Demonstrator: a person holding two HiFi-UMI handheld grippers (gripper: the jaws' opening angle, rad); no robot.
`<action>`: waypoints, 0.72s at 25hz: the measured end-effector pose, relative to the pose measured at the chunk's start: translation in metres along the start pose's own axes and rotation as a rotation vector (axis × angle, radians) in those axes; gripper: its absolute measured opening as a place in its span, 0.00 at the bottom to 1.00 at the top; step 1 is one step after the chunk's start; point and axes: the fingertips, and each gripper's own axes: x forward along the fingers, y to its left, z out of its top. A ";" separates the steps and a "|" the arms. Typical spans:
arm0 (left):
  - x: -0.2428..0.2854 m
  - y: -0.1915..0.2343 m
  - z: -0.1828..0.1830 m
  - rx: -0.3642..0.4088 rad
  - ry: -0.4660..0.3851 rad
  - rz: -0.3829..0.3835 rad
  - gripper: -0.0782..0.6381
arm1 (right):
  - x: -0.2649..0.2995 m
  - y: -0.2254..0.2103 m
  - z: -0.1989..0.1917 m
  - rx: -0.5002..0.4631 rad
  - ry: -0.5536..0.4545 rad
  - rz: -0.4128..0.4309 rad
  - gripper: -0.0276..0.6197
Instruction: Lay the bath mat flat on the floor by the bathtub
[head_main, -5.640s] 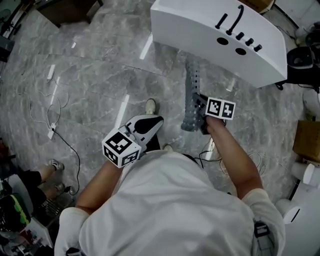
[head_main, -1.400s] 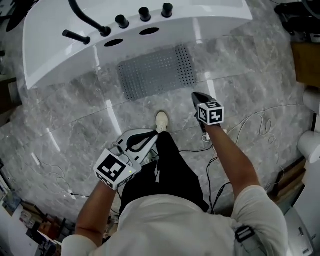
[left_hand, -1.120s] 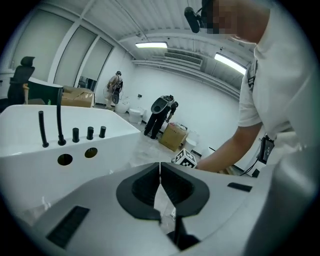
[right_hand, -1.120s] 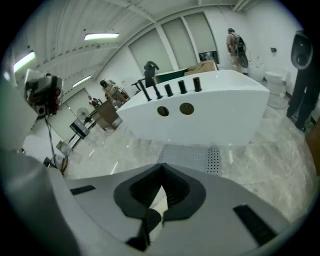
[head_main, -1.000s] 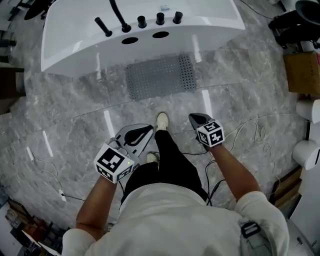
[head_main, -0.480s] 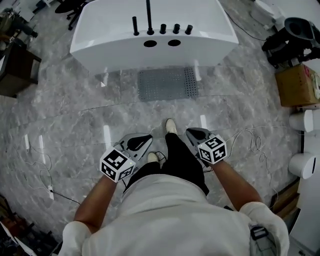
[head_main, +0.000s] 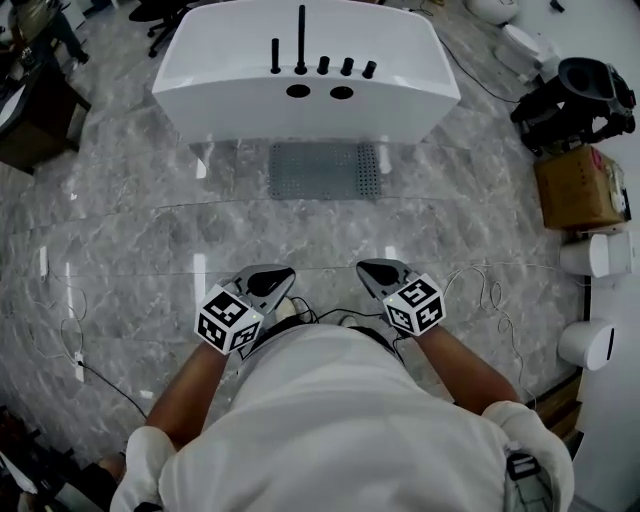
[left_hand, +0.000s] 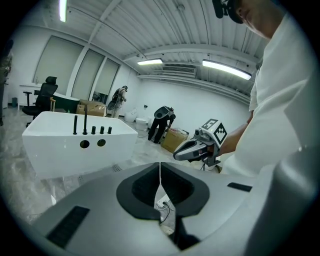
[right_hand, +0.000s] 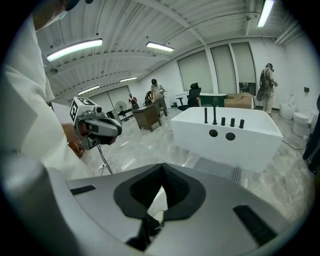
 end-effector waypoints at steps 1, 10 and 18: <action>0.005 -0.007 0.000 0.006 0.002 0.004 0.14 | -0.009 -0.001 -0.002 -0.007 -0.006 0.004 0.06; 0.078 -0.101 0.030 0.003 -0.040 0.018 0.14 | -0.104 -0.037 -0.041 0.010 -0.063 0.002 0.05; 0.105 -0.156 0.031 0.021 -0.041 0.081 0.14 | -0.159 -0.054 -0.070 -0.009 -0.113 0.031 0.05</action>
